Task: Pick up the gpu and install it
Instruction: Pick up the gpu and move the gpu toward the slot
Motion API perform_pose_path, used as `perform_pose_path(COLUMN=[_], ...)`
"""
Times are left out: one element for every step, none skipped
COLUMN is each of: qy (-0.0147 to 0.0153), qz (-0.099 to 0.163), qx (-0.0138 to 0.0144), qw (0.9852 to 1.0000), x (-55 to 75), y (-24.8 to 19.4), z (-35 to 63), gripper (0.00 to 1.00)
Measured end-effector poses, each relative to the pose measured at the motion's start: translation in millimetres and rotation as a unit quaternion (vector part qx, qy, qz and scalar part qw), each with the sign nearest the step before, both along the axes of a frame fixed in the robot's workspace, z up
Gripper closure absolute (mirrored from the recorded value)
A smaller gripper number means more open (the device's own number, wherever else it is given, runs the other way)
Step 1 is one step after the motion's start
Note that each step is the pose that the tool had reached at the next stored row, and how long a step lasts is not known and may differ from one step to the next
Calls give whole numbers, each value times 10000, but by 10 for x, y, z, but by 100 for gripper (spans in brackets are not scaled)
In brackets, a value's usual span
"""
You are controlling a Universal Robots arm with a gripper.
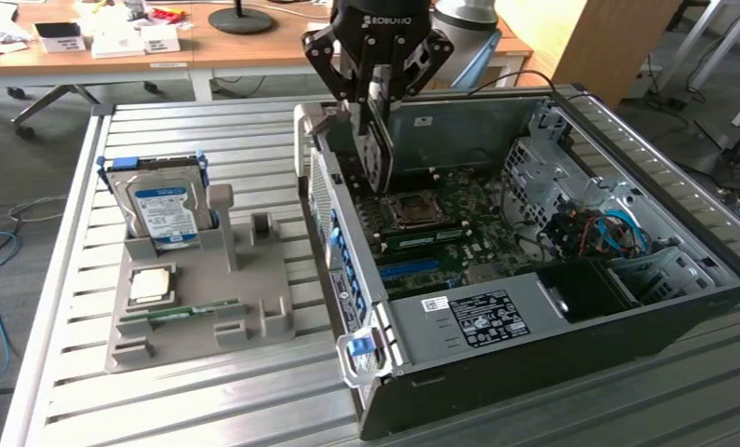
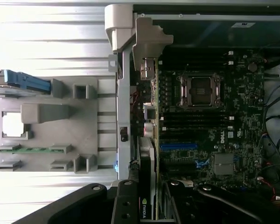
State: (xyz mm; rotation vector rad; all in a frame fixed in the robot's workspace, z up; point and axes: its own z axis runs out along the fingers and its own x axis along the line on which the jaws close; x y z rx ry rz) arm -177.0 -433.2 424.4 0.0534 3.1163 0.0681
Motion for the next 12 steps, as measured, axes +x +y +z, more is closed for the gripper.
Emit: perform_pose_path(qy=[0, 0, 0, 0, 0, 0, 0, 0, 0, 0, 0, 0], qz=[0, 0, -1, 0, 0, 0, 0, 0, 0, 0, 0, 0], qx=[0, 0, 1, 1, 0, 0, 0, 1, 1, 1, 1, 0], qw=[10000, 10000, 10000, 10000, 10000, 10000, 10000, 10000, 10000, 10000, 10000, 10000], x=[18, 35, 52, 70, 89, 109, 129, 151, 170, 192, 212, 233], y=[1, 2, 3, 4, 4, 5, 5, 5, 5, 5, 6, 6], z=[0, 0, 0, -1, 0, 0, 0, 0, -1, -1, -1, 0], gripper=[73, 73, 73, 73, 73, 73, 73, 73, 73, 73, 73, 73])
